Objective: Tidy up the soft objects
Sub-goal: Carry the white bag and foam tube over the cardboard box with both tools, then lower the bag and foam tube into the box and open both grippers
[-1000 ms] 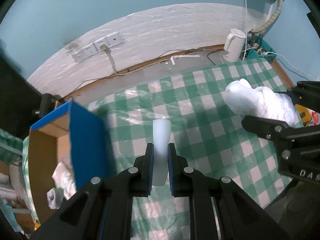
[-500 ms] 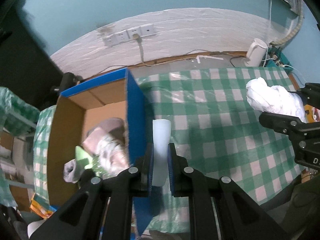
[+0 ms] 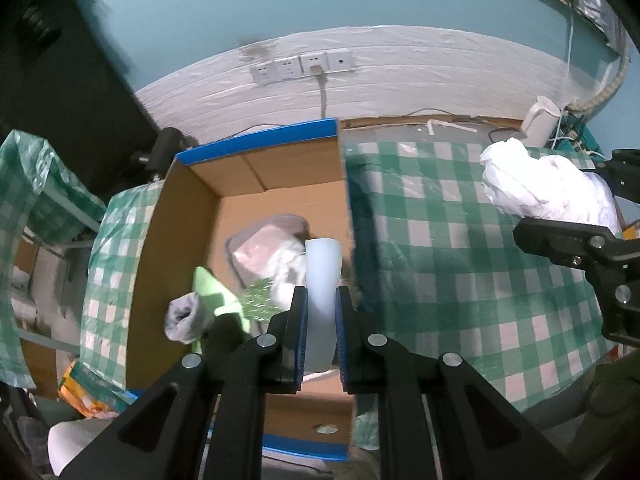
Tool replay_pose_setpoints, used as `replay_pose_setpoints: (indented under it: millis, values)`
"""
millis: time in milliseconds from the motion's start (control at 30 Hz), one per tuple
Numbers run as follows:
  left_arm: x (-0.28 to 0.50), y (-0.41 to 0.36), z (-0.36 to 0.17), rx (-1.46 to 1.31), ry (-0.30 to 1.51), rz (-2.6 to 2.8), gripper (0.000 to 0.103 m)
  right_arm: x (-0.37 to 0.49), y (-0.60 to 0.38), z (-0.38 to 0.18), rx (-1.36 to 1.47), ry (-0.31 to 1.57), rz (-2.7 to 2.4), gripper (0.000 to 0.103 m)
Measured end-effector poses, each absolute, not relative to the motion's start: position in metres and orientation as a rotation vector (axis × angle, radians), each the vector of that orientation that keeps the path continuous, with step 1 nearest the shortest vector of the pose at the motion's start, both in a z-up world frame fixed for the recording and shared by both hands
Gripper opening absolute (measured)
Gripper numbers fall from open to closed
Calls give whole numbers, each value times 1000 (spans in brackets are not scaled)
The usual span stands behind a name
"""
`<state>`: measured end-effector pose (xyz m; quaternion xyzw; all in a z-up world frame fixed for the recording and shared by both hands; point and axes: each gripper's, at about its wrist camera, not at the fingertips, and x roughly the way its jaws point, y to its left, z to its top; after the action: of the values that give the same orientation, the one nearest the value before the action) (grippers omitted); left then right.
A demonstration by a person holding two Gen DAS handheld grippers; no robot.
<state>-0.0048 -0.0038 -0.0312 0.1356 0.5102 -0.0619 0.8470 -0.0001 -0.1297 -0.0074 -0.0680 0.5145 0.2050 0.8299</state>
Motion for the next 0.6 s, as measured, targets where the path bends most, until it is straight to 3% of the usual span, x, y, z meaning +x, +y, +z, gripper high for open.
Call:
replay_pose_setpoints:
  millis: [600]
  values:
    - [5, 79, -45, 166, 1113, -34, 13, 25, -38, -12, -196, 1107, 533, 49]
